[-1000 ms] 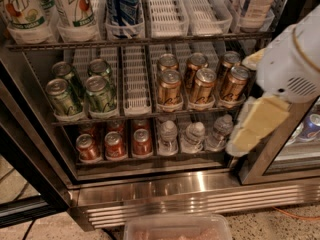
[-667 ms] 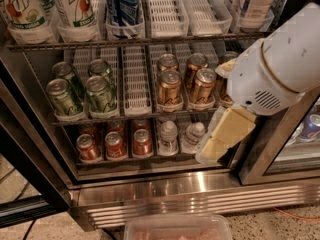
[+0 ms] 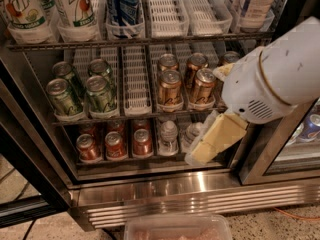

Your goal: Pick 7up can from top shelf of fridge

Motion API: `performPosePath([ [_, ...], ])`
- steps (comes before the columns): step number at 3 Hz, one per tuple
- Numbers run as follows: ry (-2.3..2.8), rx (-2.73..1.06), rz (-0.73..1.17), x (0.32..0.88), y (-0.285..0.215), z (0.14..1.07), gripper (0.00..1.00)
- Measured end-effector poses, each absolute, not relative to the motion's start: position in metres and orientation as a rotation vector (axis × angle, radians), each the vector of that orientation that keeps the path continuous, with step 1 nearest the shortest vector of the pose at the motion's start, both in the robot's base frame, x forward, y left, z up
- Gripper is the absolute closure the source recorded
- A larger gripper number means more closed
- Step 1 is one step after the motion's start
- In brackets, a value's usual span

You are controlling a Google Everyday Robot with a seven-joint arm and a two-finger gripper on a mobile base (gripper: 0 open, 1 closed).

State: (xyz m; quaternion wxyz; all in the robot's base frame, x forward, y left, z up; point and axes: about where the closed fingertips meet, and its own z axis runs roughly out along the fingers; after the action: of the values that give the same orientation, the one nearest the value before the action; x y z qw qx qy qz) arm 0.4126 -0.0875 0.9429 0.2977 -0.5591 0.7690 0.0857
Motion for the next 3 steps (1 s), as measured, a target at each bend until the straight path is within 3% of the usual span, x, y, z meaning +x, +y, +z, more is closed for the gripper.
performPosePath([
  [3, 1.797, -1.229, 0.207, 0.415, 0.015, 0.963, 0.00],
])
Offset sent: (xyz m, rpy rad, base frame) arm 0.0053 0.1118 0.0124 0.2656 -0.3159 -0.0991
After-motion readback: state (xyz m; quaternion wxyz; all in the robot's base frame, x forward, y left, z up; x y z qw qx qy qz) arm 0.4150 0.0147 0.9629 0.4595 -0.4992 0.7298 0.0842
